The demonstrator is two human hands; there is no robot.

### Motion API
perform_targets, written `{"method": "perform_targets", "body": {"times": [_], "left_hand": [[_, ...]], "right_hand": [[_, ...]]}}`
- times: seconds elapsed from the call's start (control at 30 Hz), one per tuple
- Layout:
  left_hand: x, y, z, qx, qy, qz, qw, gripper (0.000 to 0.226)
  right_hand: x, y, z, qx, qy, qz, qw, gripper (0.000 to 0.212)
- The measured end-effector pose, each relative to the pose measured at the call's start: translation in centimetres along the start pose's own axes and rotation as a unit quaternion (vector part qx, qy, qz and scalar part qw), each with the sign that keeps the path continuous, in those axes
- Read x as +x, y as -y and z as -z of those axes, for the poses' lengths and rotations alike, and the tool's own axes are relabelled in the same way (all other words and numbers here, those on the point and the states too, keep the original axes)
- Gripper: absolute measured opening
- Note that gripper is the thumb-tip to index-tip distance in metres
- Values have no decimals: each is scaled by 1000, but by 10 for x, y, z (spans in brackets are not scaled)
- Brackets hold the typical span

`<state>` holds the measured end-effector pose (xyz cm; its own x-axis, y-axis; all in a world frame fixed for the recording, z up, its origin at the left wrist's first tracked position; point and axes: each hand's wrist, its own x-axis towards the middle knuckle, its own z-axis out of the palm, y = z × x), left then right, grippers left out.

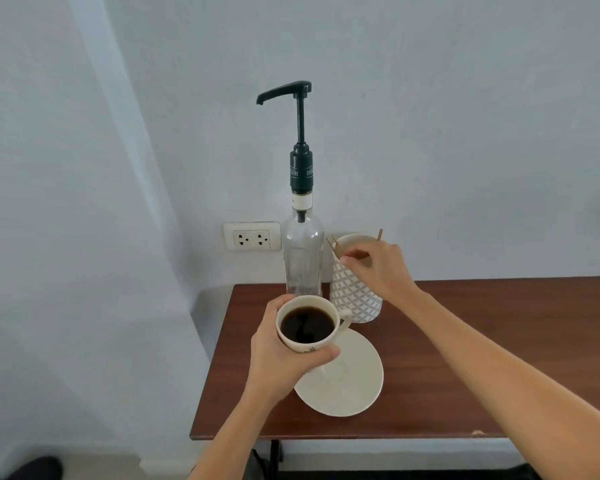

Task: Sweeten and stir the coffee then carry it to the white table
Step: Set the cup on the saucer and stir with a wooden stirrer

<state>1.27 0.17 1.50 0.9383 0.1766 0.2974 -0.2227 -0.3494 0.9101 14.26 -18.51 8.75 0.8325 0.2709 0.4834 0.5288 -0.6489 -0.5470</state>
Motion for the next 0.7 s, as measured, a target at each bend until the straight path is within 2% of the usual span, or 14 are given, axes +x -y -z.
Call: {"method": "perform_targets", "body": {"times": [0.1, 0.2, 0.33, 0.4, 0.5, 0.6, 0.7], "left_hand": [[-8, 11, -12, -1, 9, 3, 1000, 90], [-13, 18, -23, -5, 23, 6, 1000, 89], [-18, 25, -33, -13, 34, 14, 999, 91], [-20, 29, -36, -16, 35, 17, 999, 92], [-22, 31, -39, -14, 33, 10, 999, 93], [-23, 30, -41, -16, 33, 1, 999, 90], [-23, 33, -43, -5, 33, 0, 999, 91]], "right_hand": [[-1, -3, 6, 19, -54, -18, 998, 9], [-4, 5, 23, 55, -142, -1, 988, 10], [-19, 27, 57, 150, -273, -1, 950, 10], [-33, 40, 72, 225, -313, -3, 923, 8], [-56, 48, 74, 289, -305, -7, 907, 11], [-80, 41, 49, 279, -233, -32, 931, 13], [-99, 32, 27, 223, -156, -56, 961, 10]]}}
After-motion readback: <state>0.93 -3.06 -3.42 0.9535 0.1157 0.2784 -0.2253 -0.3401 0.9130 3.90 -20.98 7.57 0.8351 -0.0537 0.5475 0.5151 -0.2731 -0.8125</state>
